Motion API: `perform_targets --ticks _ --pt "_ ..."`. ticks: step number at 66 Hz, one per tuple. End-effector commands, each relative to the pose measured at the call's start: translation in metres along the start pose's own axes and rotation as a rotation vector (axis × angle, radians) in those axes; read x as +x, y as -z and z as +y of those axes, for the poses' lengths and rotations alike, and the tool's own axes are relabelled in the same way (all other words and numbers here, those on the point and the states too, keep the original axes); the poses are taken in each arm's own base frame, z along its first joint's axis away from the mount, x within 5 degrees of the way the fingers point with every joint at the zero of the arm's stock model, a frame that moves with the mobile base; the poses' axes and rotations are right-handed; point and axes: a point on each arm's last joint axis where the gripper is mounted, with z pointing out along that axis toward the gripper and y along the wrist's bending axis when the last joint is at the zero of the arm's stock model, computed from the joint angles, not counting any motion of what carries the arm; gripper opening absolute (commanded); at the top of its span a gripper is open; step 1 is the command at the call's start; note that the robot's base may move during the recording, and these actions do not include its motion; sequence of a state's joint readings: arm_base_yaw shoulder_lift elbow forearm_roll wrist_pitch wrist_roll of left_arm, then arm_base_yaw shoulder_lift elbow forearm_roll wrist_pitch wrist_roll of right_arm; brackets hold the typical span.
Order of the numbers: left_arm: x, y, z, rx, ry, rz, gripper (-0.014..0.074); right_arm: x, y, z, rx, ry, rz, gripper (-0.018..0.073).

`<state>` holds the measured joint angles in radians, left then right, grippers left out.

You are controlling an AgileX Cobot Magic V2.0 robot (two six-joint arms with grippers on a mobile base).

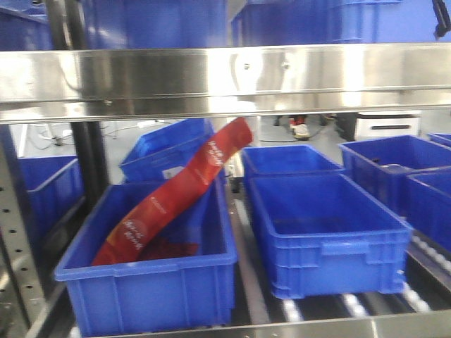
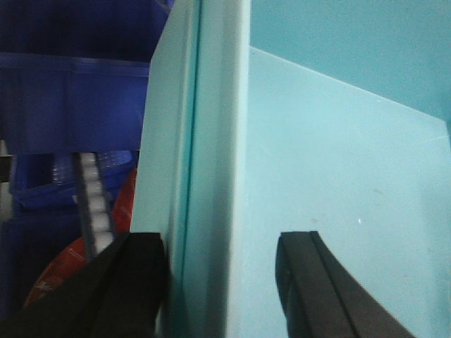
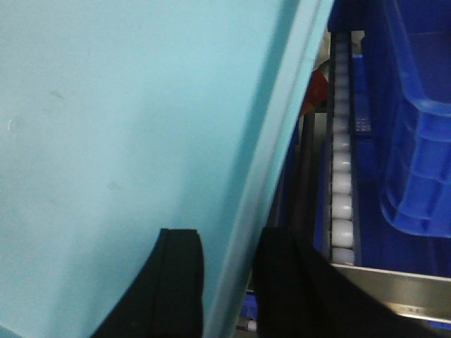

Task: Move two blue bins to right shelf middle
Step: 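Turn the base and approach the blue-bin shelf holding the teal bin, then raise the teal bin with both grippers above the upper shelf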

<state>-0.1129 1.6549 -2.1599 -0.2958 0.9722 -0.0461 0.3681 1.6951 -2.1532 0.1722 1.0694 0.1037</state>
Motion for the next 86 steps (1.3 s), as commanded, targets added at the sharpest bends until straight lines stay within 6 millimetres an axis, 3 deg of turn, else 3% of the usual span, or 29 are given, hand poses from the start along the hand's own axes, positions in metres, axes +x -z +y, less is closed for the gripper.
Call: perform_targets --ticks 1,86 --pt "-0.0097 0.0111 -0.0135 0.086 0.015 -0.081 -0.0111 -0.0116 0.0135 0.0131 -0.085 0.009 -0.117 -0.0154" --pt "-0.0097 0.0111 -0.0135 0.086 0.015 -0.081 -0.0111 -0.0116 0.0135 0.0131 -0.085 0.009 -0.117 -0.0154"
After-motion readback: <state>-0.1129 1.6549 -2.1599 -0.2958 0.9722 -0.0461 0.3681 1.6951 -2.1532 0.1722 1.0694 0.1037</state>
